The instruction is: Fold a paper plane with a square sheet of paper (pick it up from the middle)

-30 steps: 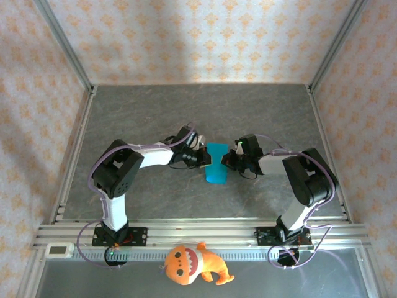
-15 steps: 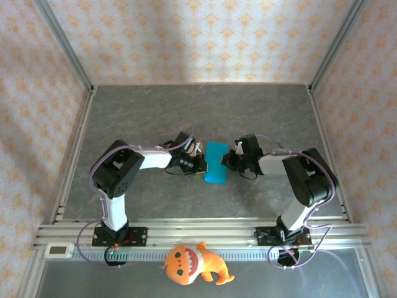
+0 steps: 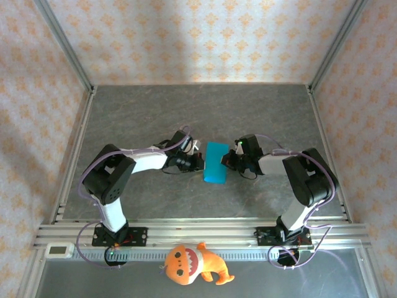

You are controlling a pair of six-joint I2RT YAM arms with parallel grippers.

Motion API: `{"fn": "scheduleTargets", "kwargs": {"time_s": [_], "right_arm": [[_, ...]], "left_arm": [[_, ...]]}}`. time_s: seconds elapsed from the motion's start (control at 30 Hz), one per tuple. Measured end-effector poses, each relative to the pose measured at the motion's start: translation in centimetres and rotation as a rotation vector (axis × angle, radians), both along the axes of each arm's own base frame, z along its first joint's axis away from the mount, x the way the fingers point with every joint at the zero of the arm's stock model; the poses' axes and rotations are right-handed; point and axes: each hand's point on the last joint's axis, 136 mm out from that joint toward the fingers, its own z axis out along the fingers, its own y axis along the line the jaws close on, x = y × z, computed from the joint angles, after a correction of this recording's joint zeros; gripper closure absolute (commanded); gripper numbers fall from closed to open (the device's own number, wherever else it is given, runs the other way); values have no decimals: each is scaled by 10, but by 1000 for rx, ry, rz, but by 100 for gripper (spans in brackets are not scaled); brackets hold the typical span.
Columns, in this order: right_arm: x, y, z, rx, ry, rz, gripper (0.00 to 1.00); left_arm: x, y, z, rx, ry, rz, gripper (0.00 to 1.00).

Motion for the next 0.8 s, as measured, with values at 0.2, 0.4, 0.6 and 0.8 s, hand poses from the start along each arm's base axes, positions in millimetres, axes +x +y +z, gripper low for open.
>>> {"fn": "scheduleTargets", "kwargs": {"time_s": [0.2, 0.4, 0.6, 0.8], "right_arm": [[0, 0, 0, 0, 0, -1, 100], [0, -1, 0, -2, -2, -3, 100], [-1, -1, 0, -2, 0, -2, 100], [-1, -1, -1, -3, 1, -1, 100]], "left_arm": [[-9, -22, 4, -59, 16, -33, 100], [-16, -21, -17, -36, 52, -39, 100], [-25, -14, -26, -40, 32, -48, 100], [-37, 2, -26, -26, -3, -68, 100]]}}
